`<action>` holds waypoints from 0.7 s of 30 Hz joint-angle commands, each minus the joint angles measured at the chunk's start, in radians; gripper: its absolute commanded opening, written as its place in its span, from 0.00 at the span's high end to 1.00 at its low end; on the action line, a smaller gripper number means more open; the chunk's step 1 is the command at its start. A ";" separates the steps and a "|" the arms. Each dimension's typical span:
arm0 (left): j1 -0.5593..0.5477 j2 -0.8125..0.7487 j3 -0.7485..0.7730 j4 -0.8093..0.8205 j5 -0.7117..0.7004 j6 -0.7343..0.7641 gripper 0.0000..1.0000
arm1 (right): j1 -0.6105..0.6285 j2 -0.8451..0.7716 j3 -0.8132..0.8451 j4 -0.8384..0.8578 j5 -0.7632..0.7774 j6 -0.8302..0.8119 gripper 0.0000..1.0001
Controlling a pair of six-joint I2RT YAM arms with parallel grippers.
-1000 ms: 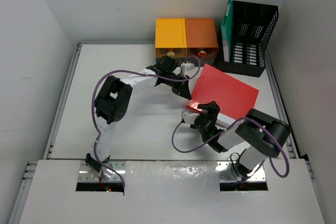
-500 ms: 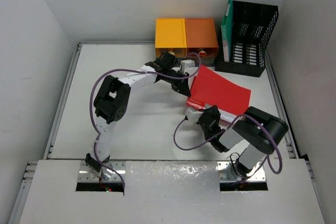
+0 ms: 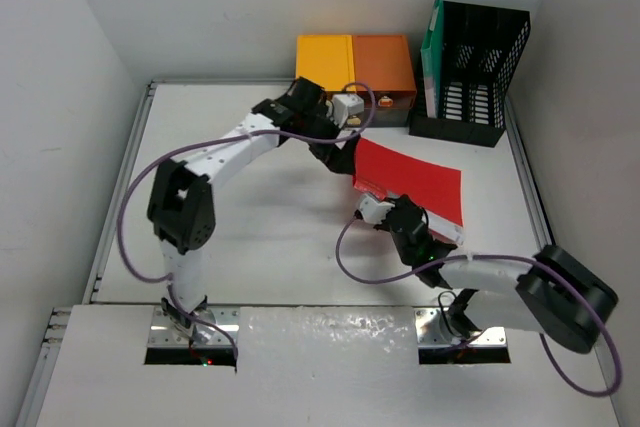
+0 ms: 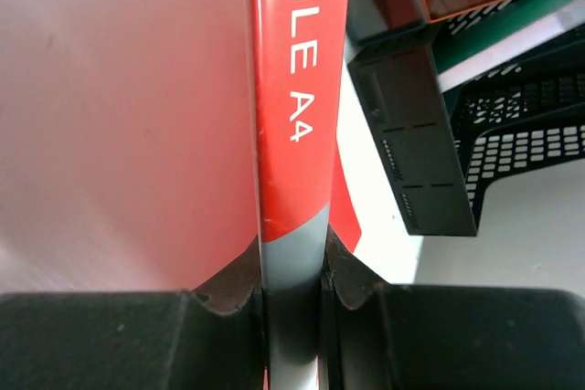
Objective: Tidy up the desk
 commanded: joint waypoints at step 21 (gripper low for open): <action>0.197 -0.765 -0.390 0.216 -0.736 0.111 0.00 | -0.406 -0.346 0.786 -0.612 -0.361 0.551 1.00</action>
